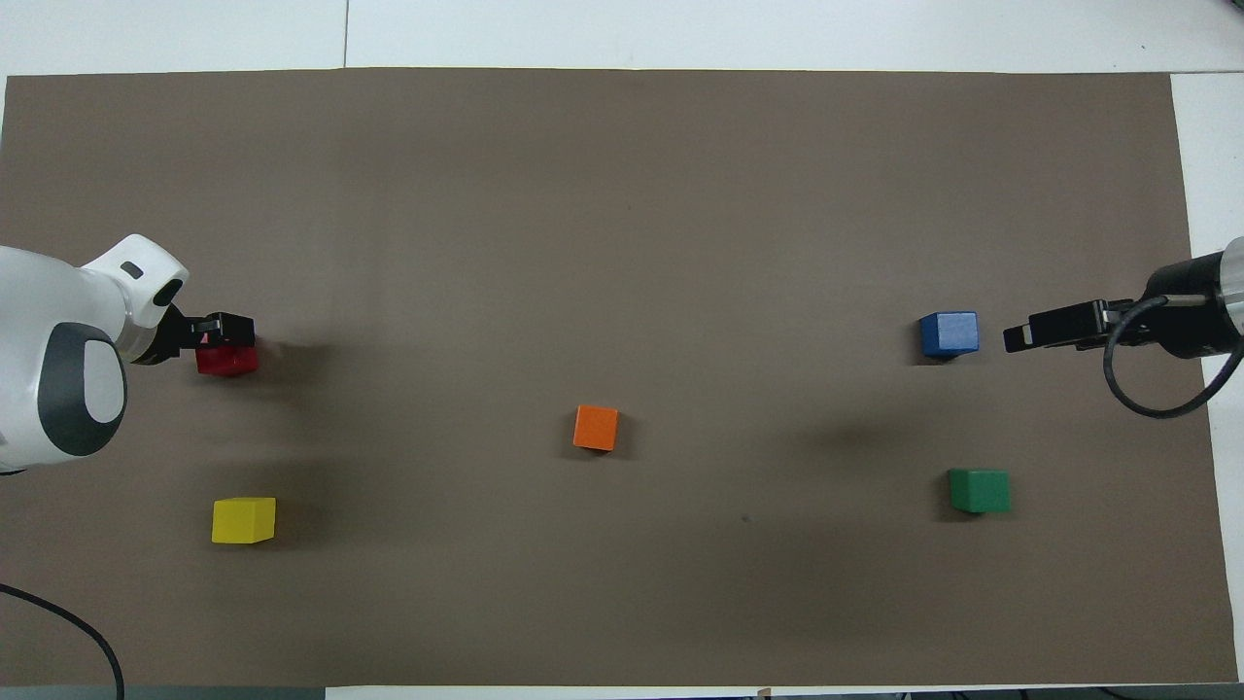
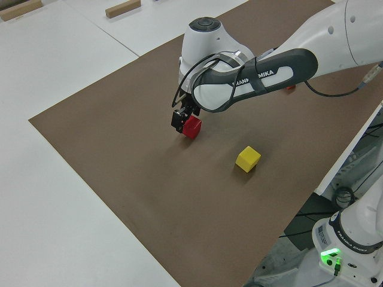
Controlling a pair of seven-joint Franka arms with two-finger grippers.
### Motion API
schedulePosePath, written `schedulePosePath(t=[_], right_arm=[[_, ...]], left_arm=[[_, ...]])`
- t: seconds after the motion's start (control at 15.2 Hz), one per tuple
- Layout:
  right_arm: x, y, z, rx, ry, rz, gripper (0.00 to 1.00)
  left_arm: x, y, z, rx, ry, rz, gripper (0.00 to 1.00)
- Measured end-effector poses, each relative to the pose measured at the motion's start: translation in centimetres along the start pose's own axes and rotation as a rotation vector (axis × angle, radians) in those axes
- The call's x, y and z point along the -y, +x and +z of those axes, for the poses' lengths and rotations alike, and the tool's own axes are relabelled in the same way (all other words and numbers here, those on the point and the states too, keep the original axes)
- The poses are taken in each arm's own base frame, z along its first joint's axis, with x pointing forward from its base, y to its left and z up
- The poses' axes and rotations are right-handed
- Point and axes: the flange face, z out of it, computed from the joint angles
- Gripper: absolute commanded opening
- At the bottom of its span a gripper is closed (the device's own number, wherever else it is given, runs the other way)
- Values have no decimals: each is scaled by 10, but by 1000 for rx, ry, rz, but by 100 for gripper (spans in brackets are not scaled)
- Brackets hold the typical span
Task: Transfer red block to right arm and stack on blue block
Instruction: 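Lift the red cube with the left gripper while the right gripper approaches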
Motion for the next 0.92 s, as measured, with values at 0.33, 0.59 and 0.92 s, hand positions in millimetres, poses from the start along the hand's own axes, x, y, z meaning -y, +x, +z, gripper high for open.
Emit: schedulePosePath(t=[0.33,0.59,0.92], right_arm=[[-10,6,45,-61,375,-10,100],[13,4,58,-100,634,-59,100],[37,-8,73,-107,912,-113,100]], left_arm=[[0,-1,8,20,0,-4,0],[-20,8,-42,177,-39,-183,0],[-127,-16,-233,262,-195,-539,0]])
